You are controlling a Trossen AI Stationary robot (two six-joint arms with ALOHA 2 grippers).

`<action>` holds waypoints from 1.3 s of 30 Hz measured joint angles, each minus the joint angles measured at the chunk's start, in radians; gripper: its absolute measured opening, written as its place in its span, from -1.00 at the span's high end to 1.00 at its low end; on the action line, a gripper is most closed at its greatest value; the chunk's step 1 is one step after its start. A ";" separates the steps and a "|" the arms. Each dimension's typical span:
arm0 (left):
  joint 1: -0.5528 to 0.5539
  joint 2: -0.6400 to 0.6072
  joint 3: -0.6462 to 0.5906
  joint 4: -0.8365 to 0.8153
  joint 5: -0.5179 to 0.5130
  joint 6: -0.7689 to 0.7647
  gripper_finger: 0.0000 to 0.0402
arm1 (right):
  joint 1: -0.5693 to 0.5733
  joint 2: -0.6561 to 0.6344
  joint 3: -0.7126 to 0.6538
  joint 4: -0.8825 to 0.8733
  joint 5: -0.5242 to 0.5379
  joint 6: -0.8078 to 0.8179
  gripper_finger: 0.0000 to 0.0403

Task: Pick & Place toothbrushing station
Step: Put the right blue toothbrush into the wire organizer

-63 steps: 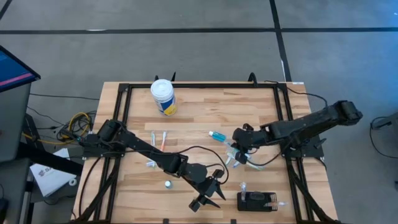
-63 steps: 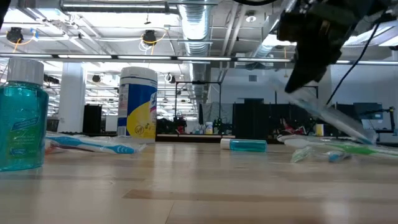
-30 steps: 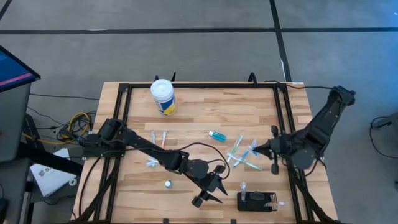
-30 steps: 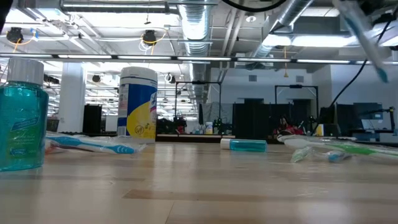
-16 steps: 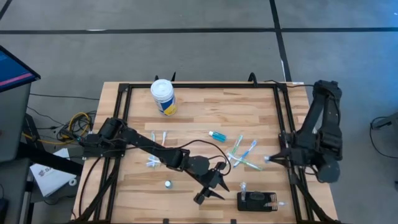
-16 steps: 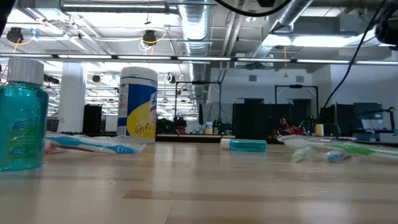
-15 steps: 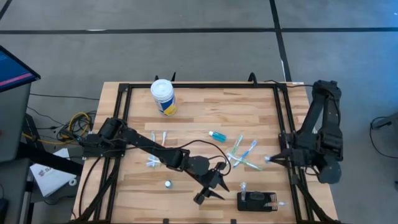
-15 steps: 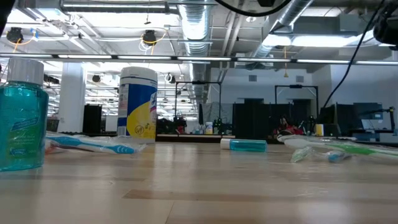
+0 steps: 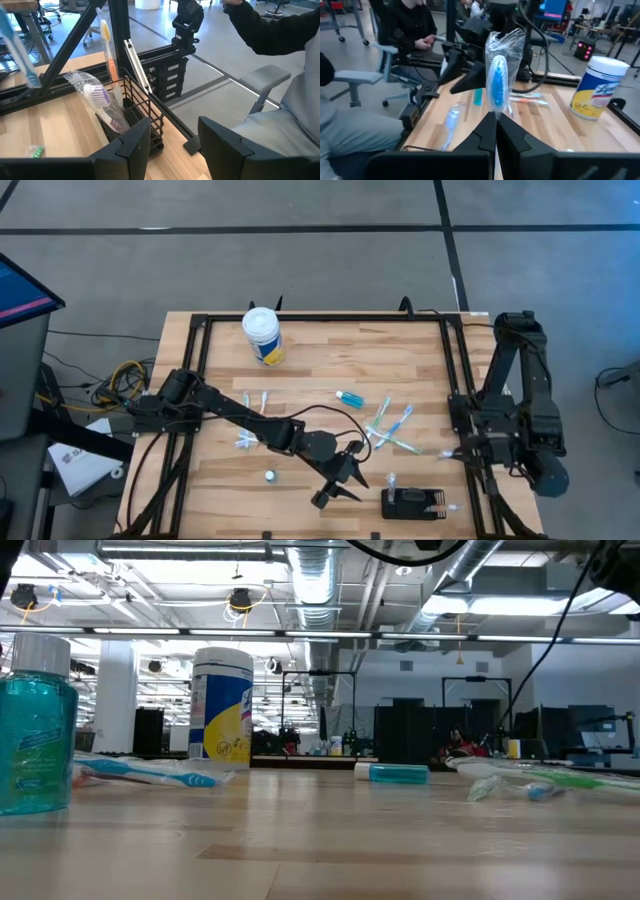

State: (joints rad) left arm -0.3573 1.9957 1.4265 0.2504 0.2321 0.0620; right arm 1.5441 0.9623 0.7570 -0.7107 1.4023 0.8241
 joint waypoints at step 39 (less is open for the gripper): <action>0.000 0.000 0.000 0.002 0.000 0.000 0.21 | 0.089 0.190 0.000 0.339 0.051 -0.049 1.00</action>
State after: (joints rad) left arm -0.3573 1.9957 1.4265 0.2523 0.2321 0.0620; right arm 1.6333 1.1519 0.7570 -0.3712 1.4533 0.7753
